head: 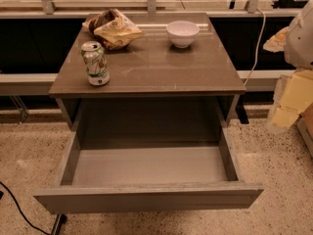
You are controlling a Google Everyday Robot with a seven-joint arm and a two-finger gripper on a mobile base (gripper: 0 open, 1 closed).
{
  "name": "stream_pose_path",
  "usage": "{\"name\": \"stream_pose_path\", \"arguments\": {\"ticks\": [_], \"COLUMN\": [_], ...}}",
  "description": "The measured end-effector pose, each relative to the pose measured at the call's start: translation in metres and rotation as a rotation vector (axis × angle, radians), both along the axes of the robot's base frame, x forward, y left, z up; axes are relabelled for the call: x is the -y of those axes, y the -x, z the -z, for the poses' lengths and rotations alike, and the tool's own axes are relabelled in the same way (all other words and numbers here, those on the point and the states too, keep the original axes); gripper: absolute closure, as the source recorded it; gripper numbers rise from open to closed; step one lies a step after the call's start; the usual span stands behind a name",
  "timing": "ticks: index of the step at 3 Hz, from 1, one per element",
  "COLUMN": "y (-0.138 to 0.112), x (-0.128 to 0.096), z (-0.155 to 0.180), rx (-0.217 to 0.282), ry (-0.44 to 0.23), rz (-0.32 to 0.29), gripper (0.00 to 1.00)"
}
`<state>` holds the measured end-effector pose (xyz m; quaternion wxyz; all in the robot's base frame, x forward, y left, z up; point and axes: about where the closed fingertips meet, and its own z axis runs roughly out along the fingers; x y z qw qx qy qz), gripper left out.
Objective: Place 7up can into top drawer
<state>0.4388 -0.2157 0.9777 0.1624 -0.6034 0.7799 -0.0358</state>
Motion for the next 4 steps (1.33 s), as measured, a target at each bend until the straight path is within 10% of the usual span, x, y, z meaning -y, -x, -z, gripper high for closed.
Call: {"name": "stream_pose_path", "arguments": {"ticks": [2, 3, 4], "y": [-0.048, -0.122, -0.174], "x": [-0.041, -0.123, -0.203], "z": [-0.012, -0.033, -0.038], "rx": [0.084, 0.19, 0.195], "ry": [-0.073, -0.22, -0.416], "rz": [-0.096, -0.277, -0.412], "gripper": [0.0, 0.0, 0.0]}}
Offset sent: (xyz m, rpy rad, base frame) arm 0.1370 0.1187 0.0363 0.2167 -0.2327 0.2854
